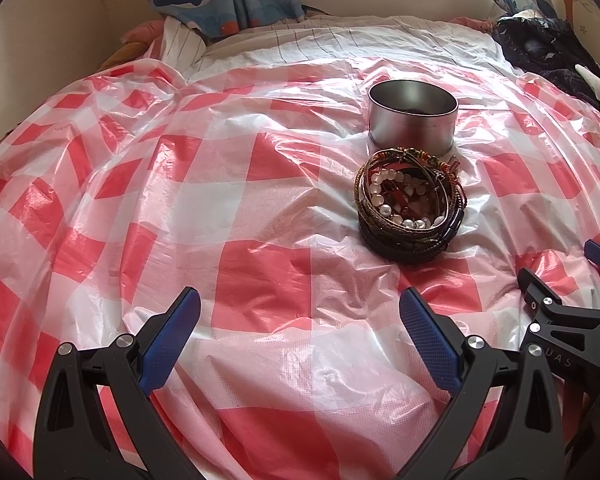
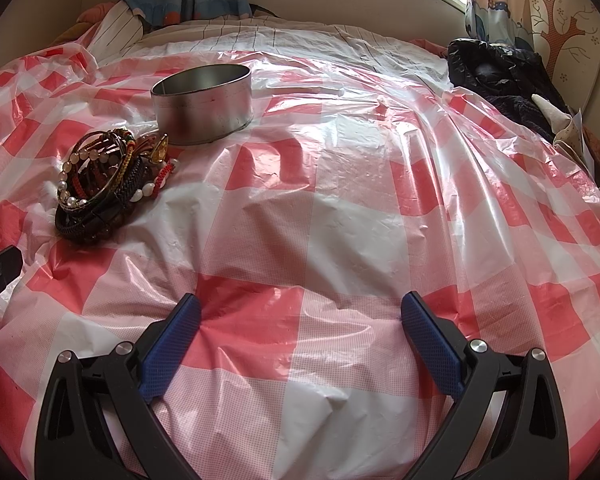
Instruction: Organize jewelry
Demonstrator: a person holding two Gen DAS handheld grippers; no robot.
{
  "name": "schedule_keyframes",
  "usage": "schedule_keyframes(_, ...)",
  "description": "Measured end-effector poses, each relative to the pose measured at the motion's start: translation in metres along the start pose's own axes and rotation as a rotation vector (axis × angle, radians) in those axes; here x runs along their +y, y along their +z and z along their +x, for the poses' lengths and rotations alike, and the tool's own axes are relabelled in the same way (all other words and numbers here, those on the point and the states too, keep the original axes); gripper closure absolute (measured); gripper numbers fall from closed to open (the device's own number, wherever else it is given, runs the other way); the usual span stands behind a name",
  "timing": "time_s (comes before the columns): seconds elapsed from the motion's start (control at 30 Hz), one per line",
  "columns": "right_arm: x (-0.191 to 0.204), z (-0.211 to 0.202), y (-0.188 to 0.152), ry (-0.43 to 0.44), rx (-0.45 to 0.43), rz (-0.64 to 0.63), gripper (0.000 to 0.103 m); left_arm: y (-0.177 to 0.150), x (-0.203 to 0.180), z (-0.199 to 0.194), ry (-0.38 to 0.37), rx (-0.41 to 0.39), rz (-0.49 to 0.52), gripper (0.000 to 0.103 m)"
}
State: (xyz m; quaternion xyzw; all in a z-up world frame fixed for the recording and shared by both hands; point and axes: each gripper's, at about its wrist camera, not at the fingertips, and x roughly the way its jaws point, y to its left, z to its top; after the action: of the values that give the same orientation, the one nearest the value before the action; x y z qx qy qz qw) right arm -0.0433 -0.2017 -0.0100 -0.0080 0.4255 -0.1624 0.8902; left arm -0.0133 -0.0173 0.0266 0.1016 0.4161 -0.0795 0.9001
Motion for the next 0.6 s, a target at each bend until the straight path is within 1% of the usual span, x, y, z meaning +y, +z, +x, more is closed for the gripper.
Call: schedule_keyframes(0.6,0.0005,0.0,0.0,0.0,-0.002,-0.003,0.007,-0.0003,-0.0001,0.0031,-0.009,0.017,0.02,0.007)
